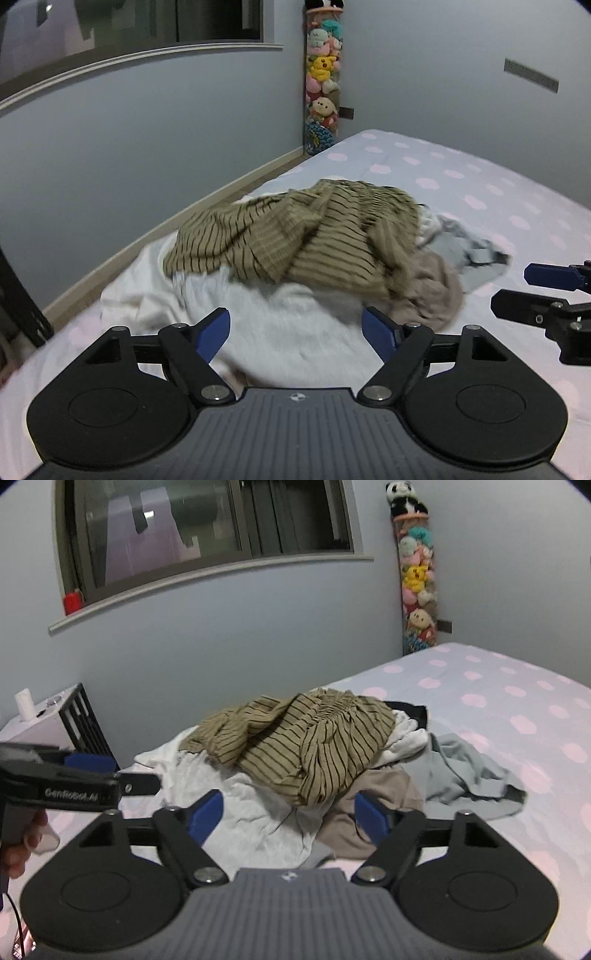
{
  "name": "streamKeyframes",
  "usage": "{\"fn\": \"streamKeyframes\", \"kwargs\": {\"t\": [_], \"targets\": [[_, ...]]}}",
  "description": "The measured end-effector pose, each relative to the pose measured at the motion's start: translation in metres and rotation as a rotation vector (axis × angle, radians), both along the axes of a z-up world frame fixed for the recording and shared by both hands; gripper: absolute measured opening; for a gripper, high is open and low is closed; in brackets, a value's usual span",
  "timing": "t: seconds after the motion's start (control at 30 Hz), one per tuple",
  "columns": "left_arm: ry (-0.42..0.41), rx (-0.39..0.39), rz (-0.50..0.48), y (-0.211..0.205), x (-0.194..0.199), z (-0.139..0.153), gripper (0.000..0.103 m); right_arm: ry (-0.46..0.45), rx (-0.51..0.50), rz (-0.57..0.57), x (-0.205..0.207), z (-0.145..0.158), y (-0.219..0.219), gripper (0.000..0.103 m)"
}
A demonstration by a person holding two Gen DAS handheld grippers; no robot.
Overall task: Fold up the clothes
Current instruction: 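Move both tools down toward the olive striped pants on the pile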
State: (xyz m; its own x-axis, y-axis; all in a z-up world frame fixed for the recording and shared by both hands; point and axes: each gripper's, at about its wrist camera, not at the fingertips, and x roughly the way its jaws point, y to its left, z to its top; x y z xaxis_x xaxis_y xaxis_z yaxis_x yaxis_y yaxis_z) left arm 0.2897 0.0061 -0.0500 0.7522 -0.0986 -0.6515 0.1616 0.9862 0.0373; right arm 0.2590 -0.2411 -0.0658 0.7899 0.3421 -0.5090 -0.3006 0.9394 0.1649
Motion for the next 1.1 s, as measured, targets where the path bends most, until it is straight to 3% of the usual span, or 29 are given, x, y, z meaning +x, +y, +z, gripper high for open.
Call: {"fn": "streamKeyframes", "kwargs": {"t": [0.23,0.33,0.47,0.5,0.53,0.57,0.67,0.87,1.1], "targets": [[-0.004,0.066,0.001,-0.013,0.096,-0.040,0.077,0.061,0.004,-0.021,0.090,-0.039,0.018,0.065],[0.013,0.061,0.000,-0.014,0.120,-0.053,0.068,0.072,0.007,-0.034,0.112,-0.053,0.025,0.059],[0.041,0.045,0.011,-0.014,0.140,-0.054,0.047,0.098,0.025,-0.036,0.133,-0.063,0.026,0.043],[0.040,0.050,0.015,-0.014,0.142,-0.052,0.034,0.107,0.027,-0.040,0.137,-0.064,0.025,0.035],[0.040,0.064,0.011,-0.018,0.145,-0.049,0.024,0.109,0.024,-0.052,0.137,-0.062,0.023,0.016],[0.044,0.080,0.004,-0.021,0.145,-0.047,0.008,0.107,0.020,-0.066,0.137,-0.061,0.021,0.008],[0.042,0.102,-0.021,-0.031,0.137,-0.034,0.000,0.085,0.008,-0.114,0.130,-0.050,0.011,0.004],[-0.030,0.135,-0.085,-0.061,0.097,0.019,0.000,-0.028,-0.030,-0.220,0.093,-0.001,-0.027,0.002],[-0.097,0.090,-0.237,-0.115,0.023,0.090,0.000,-0.226,-0.073,-0.402,0.009,0.069,-0.095,0.000]]}}
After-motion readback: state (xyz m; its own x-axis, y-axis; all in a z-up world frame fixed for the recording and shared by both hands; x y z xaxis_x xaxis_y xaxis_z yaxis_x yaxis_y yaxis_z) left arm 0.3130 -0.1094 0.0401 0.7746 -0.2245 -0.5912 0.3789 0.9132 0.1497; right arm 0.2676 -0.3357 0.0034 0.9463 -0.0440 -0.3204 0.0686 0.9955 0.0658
